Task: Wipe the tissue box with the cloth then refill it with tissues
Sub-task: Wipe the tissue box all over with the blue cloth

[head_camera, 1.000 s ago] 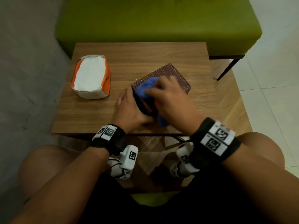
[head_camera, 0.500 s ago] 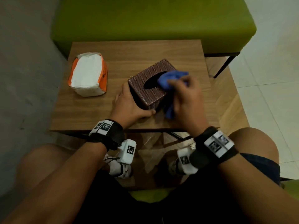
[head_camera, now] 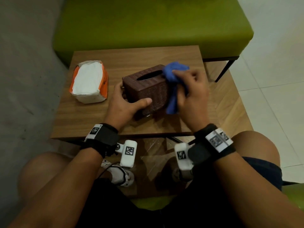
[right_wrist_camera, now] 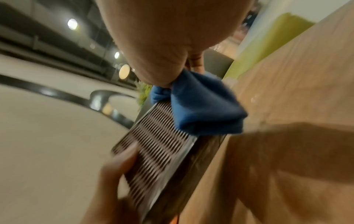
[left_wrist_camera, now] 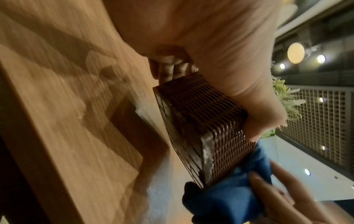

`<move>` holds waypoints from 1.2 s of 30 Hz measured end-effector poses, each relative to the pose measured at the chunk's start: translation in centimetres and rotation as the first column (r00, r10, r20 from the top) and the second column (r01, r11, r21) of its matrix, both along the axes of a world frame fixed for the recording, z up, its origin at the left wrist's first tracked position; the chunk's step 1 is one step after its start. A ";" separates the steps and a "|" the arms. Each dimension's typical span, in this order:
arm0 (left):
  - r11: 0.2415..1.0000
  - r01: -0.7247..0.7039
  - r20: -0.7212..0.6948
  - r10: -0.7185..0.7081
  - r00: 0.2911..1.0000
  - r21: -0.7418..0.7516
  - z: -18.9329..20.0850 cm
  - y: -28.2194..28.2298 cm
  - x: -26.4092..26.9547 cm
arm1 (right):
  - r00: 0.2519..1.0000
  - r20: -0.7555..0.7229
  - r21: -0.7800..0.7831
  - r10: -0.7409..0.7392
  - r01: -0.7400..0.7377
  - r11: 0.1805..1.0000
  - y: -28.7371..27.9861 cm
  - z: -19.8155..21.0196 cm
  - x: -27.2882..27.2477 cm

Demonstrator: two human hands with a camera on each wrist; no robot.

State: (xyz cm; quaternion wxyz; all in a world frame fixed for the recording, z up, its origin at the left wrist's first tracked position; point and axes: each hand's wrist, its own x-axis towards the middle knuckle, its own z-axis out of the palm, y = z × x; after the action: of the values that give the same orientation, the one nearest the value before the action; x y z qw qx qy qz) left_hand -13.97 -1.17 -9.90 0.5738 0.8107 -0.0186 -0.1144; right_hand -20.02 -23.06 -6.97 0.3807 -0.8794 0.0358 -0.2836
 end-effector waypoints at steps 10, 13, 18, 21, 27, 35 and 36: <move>0.952 -0.076 -0.099 0.048 0.994 -0.295 3.4 -1.0 -0.3 | 0.999 0.028 -0.134 0.036 -0.032 0.991 0.0 1.3 -0.4; 0.943 -0.067 -0.121 0.028 0.992 -0.325 3.6 -0.9 -0.4 | 0.989 0.091 -0.058 -0.119 0.125 0.990 -1.5 2.4 1.0; 0.900 -0.105 -0.163 0.039 0.986 -0.422 4.0 -1.4 -0.2 | 0.991 0.055 -0.237 0.124 -0.108 0.965 2.9 2.4 -2.2; 0.905 -0.074 -0.142 0.016 0.990 -0.418 4.1 -1.2 -0.6 | 0.994 0.101 -0.089 -0.050 0.059 0.994 0.3 2.2 -1.0; 0.884 -0.108 -0.143 0.048 0.989 -0.454 4.1 -2.2 -0.8 | 0.991 0.074 -0.166 0.110 -0.097 0.981 5.1 2.6 -4.0; 0.879 -0.091 -0.126 0.035 0.991 -0.469 4.1 -2.0 -0.9 | 0.990 0.113 -0.056 -0.081 0.088 0.995 2.1 3.5 -1.7; 0.876 -0.094 -0.126 0.038 0.991 -0.473 4.1 -2.2 -0.8 | 0.995 0.099 -0.097 -0.018 0.027 0.995 3.5 3.4 -2.6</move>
State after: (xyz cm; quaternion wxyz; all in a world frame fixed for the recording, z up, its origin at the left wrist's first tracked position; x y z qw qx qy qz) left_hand -14.74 -3.36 -5.84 0.7599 0.6364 0.0140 -0.1322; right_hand -22.61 -19.53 -3.53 0.3349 -0.8817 0.0130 -0.3320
